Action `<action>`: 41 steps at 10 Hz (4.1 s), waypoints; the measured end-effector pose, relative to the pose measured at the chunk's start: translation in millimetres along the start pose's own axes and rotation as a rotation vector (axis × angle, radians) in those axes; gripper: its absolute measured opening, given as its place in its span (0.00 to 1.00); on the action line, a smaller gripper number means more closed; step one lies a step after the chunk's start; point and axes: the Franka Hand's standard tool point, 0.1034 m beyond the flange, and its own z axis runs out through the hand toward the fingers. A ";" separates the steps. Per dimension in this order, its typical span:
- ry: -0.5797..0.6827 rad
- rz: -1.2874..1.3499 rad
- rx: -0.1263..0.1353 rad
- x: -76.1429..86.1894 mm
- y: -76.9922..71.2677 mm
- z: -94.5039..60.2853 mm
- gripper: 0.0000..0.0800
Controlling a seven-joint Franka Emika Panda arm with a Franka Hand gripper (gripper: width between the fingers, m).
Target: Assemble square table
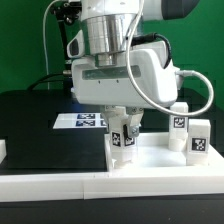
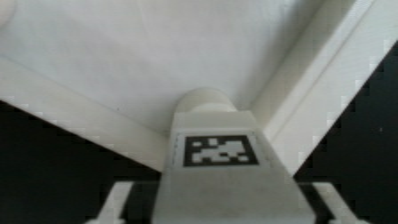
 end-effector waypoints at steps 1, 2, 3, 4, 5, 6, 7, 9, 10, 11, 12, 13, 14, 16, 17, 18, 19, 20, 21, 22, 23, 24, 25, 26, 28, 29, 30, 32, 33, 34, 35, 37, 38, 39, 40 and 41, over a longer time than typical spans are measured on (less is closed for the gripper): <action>0.000 -0.031 0.000 -0.2 0.0 0.1 0.38; -0.001 -0.066 -0.001 -0.5 0.0 0.2 0.59; -0.007 -0.140 -0.005 -1.2 -0.1 0.1 0.76; -0.006 -0.238 -0.005 -1.0 -0.5 -0.1 0.76; -0.014 -0.388 -0.012 -2.2 -0.5 -0.2 0.80; -0.027 -0.505 -0.019 -3.1 0.1 0.2 0.81; -0.048 -0.628 -0.030 -4.0 0.3 0.8 0.81; -0.059 -0.815 -0.061 -6.4 -3.4 -0.7 0.81; -0.053 -0.922 -0.079 -8.8 -4.5 -0.5 0.81; -0.036 -1.004 -0.079 -10.5 -6.8 -0.4 0.81; -0.011 -1.071 -0.069 -11.5 -8.7 -0.3 0.81; 0.019 -1.169 -0.059 -9.8 -7.5 -1.0 0.81; 0.038 -1.249 -0.057 -5.9 -4.0 -1.2 0.81; 0.051 -1.414 -0.062 3.8 1.6 -1.2 0.81; 0.049 -1.458 -0.066 4.3 2.2 -1.1 0.81; 0.045 -1.530 -0.072 7.0 3.7 -1.4 0.80; 0.044 -1.537 -0.073 7.3 4.1 -1.0 0.80; 0.044 -1.535 -0.074 7.1 4.3 -0.7 0.60; 0.042 -1.535 -0.073 6.5 4.5 -0.4 0.39; 0.042 -1.535 -0.074 6.8 4.9 -0.1 0.39; 0.041 -1.530 -0.074 6.9 5.0 0.1 0.36; 0.042 -1.504 -0.073 6.9 5.1 0.1 0.36; 0.042 -1.504 -0.073 7.0 5.2 0.2 0.36; 0.042 -1.495 -0.073 6.9 5.2 0.2 0.36; 0.056 -1.293 -0.058 7.3 5.6 0.5 0.36; 0.063 -1.214 -0.053 6.9 6.1 1.0 0.36; 0.069 -1.099 -0.040 7.1 6.2 1.1 0.36; 0.073 -0.873 -0.015 7.8 7.6 1.5 0.36; 0.072 -0.771 -0.001 8.0 7.9 1.5 0.36; 0.071 -0.595 0.017 6.9 7.3 1.5 0.36; 0.070 -0.506 0.021 5.7 6.2 1.4 0.36; 0.064 -0.302 0.030 2.3 4.3 1.8 0.36; 0.061 -0.233 0.035 2.5 4.3 1.7 0.36; 0.059 -0.168 0.037 2.5 4.2 1.5 0.36; 0.058 -0.129 0.038 2.6 4.1 1.5 0.36; 0.058 -0.127 0.038 2.6 4.0 1.5 0.37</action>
Offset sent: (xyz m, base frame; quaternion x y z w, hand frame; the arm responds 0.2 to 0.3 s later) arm 0.0023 0.0032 0.0002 -0.0114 -0.0188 -0.1769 0.9840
